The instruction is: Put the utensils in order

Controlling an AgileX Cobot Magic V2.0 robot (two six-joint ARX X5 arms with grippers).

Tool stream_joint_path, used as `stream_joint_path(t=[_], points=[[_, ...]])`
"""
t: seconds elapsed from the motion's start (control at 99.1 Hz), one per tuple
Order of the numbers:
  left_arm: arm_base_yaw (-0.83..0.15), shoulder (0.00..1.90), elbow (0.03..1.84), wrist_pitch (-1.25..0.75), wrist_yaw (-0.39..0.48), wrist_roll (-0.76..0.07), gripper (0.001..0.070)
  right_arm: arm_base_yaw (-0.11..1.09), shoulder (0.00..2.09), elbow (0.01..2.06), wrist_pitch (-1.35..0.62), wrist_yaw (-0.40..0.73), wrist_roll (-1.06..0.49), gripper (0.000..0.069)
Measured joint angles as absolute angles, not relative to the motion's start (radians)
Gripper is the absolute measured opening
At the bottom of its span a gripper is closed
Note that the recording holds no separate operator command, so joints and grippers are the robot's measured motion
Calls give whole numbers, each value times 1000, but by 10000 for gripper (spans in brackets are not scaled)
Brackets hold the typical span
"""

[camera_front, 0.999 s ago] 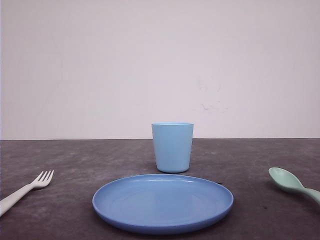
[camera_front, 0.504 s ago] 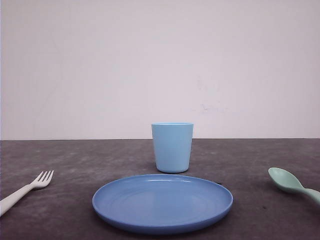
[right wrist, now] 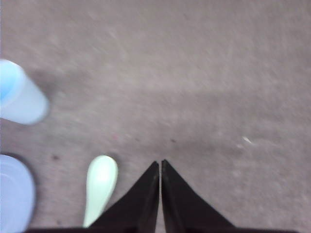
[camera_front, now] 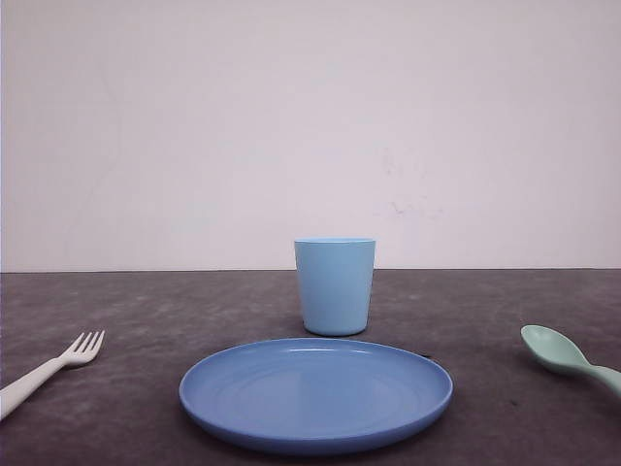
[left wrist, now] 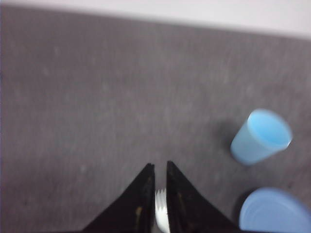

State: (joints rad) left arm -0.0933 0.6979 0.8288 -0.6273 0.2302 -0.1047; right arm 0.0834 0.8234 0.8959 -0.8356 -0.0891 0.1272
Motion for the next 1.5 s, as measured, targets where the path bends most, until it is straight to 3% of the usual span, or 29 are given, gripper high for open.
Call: stream_joint_path(t=[0.161, 0.434, 0.545, 0.625, 0.726, 0.817, 0.908, 0.999, 1.221, 1.503], points=[[-148, 772, 829, -653, 110, -81, 18, 91, 886, 896, -846, -52, 107, 7], [-154, 792, 829, -652, 107, -71, 21, 92, 904, 896, -849, -52, 101, 7], [-154, 792, 829, -652, 106, -71, 96, 92, 904, 896, -859, -52, 101, 13], [-154, 792, 829, -652, 106, -71, 250, 92, 904, 896, -866, -52, 100, 105], [-154, 792, 829, -653, 106, -70, 445, 92, 904, 896, -873, -52, 100, 346], [-154, 792, 829, -653, 106, -71, 504, 92, 904, 896, -875, -52, 100, 542], [-154, 792, 829, -658, 106, -80, 518, 92, 904, 896, -881, -52, 101, 642], [-154, 792, 829, -675, 107, -106, 520, 92, 904, 896, -892, -52, 100, 680], [-176, 820, 826, -744, 110, -169, 520, 92, 904, 896, -909, -52, 100, 681], [-290, 919, 800, -753, 110, -239, 520, 92, 904, 896, -909, -52, 100, 681]])
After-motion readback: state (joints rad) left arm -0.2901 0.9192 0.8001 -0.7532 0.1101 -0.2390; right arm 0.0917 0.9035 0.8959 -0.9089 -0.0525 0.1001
